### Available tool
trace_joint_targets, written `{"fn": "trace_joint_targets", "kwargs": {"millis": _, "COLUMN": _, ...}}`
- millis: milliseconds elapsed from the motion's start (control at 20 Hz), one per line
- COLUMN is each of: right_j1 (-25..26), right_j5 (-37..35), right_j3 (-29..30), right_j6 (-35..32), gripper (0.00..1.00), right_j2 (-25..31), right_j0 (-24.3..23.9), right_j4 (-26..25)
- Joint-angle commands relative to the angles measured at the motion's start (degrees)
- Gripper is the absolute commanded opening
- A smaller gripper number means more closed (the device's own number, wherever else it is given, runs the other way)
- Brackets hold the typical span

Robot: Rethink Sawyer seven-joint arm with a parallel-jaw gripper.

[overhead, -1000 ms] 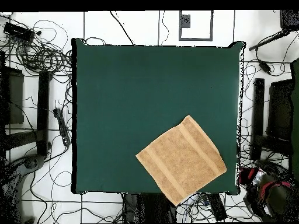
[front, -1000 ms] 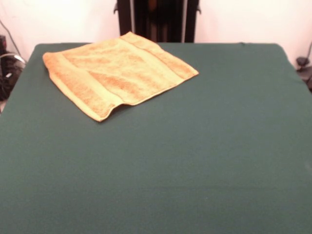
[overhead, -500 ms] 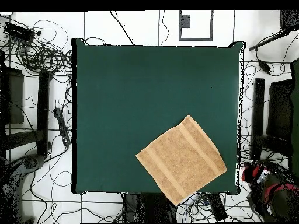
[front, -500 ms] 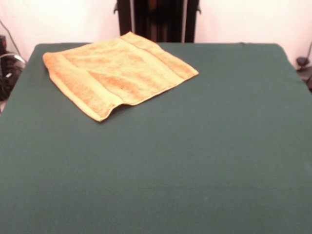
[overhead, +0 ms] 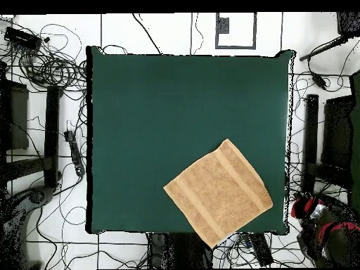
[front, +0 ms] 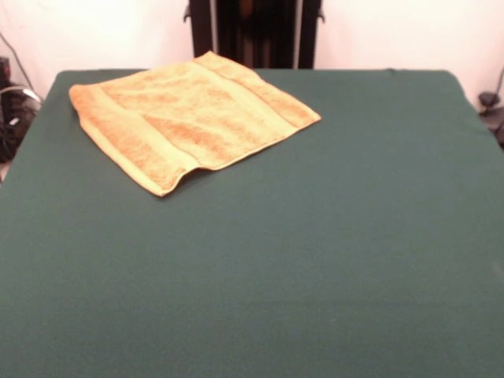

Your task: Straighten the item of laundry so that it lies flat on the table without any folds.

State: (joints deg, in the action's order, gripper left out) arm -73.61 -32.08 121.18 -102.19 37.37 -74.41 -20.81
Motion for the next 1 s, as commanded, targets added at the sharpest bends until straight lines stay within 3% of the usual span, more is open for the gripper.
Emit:
{"fn": "trace_joint_targets", "kwargs": {"millis": 50, "right_j1": -1.78, "right_j5": 1.30, "right_j3": 8.04, "right_j6": 8.93, "gripper": 1.00, "right_j2": 6.33, "right_j0": 1.86, "right_j4": 2.51}}
{"fn": "trace_joint_targets", "kwargs": {"millis": 1000, "right_j1": -2.80, "right_j5": 1.74, "right_j3": 9.41, "right_j6": 10.37, "gripper": 1.00, "right_j2": 8.84, "right_j0": -0.34, "right_j4": 3.93}}
